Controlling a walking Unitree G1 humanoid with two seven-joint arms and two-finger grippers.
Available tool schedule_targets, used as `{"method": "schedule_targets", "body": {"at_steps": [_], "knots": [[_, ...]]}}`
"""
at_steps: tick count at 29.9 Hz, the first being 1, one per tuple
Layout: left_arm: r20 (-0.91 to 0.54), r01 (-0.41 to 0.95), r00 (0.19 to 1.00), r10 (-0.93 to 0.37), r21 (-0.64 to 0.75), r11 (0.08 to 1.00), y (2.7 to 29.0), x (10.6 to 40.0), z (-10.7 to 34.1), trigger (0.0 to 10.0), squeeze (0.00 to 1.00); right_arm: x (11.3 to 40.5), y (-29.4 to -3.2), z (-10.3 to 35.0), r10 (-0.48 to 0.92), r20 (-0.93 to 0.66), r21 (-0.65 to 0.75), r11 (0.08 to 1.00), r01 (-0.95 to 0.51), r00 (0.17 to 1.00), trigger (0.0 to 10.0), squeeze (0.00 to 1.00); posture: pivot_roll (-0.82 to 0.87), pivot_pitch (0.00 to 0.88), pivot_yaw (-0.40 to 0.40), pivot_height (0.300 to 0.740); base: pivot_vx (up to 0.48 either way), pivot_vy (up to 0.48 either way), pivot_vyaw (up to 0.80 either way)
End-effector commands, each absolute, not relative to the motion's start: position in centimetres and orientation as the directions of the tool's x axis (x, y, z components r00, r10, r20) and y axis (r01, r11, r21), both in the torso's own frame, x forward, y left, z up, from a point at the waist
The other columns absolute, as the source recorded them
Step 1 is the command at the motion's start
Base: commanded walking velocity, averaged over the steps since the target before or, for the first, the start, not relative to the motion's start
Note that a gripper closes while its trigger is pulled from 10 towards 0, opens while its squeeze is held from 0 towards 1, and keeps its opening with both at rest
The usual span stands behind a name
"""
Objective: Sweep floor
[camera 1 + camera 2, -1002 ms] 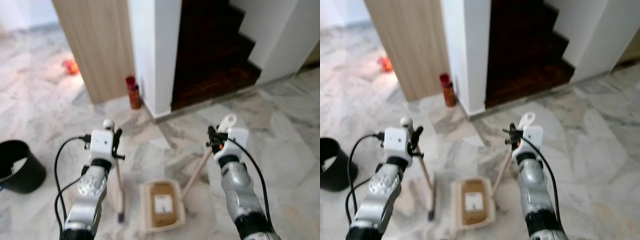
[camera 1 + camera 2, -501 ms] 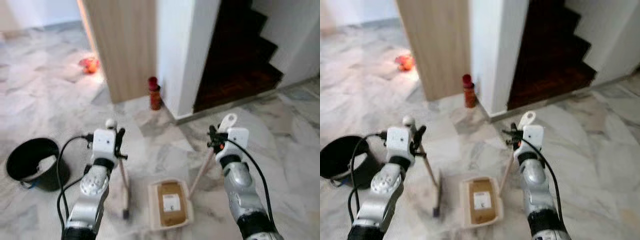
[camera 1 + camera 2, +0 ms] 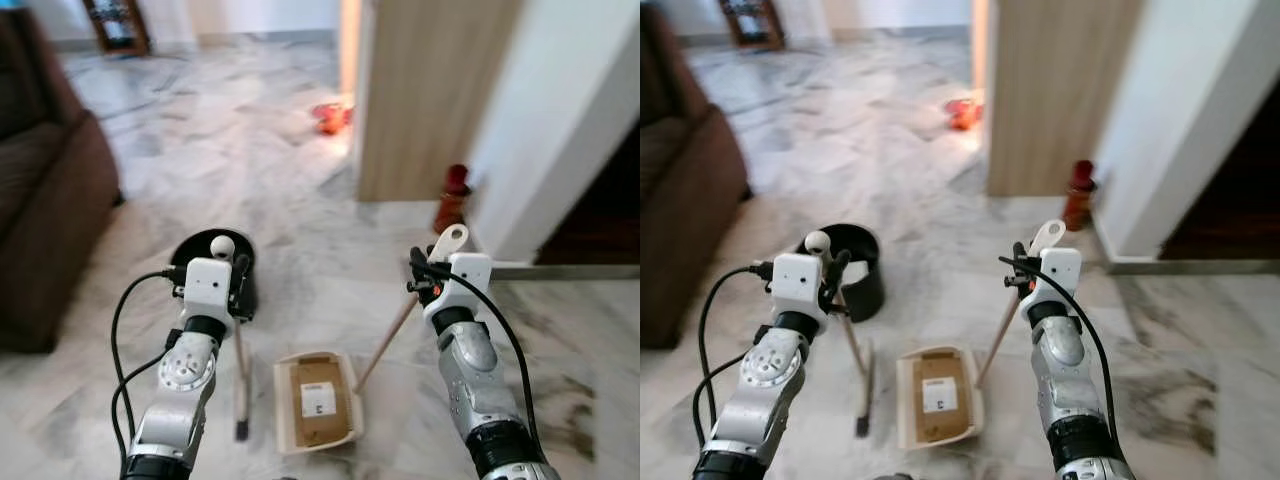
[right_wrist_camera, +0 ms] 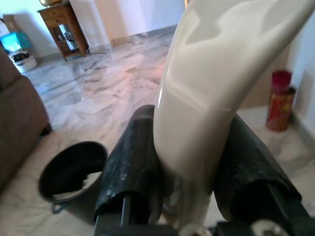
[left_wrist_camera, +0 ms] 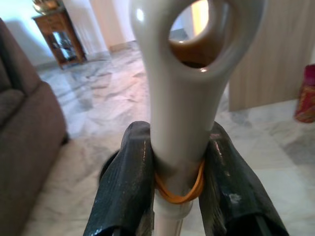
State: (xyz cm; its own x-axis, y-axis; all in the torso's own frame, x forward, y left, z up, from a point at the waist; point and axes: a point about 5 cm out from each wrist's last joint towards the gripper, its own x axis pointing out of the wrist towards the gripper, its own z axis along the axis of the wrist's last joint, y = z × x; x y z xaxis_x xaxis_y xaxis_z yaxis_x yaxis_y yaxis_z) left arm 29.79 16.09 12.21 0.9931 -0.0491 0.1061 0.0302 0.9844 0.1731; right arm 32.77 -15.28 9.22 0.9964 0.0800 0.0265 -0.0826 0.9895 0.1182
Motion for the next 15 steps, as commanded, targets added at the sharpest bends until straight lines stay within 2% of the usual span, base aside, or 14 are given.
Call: {"method": "schedule_targets", "body": {"at_steps": [1,12,15], "knots": [[0.141,0.056,0.987,-0.080,0.166,0.985,15.21,29.83,12.86,10.0,0.00,32.86,-16.06,9.86,0.052,0.057,0.130,0.990,-0.059,0.997,10.0,0.00,0.12,0.067,0.038,0.740,0.000,0.000,0.00],[0.130,0.057,0.988,-0.078,0.159,0.986,15.23,29.80,12.73,10.0,0.00,32.88,-16.07,9.70,0.052,0.045,0.135,0.989,-0.058,0.998,10.0,0.00,0.12,0.073,0.039,0.740,0.000,0.000,0.00],[0.127,0.057,0.989,-0.078,0.162,0.985,15.23,29.84,12.73,10.0,0.00,32.91,-16.06,9.74,0.054,0.046,0.129,0.990,-0.060,0.997,10.0,0.00,0.12,0.072,0.038,0.740,0.000,0.160,0.00]]}}
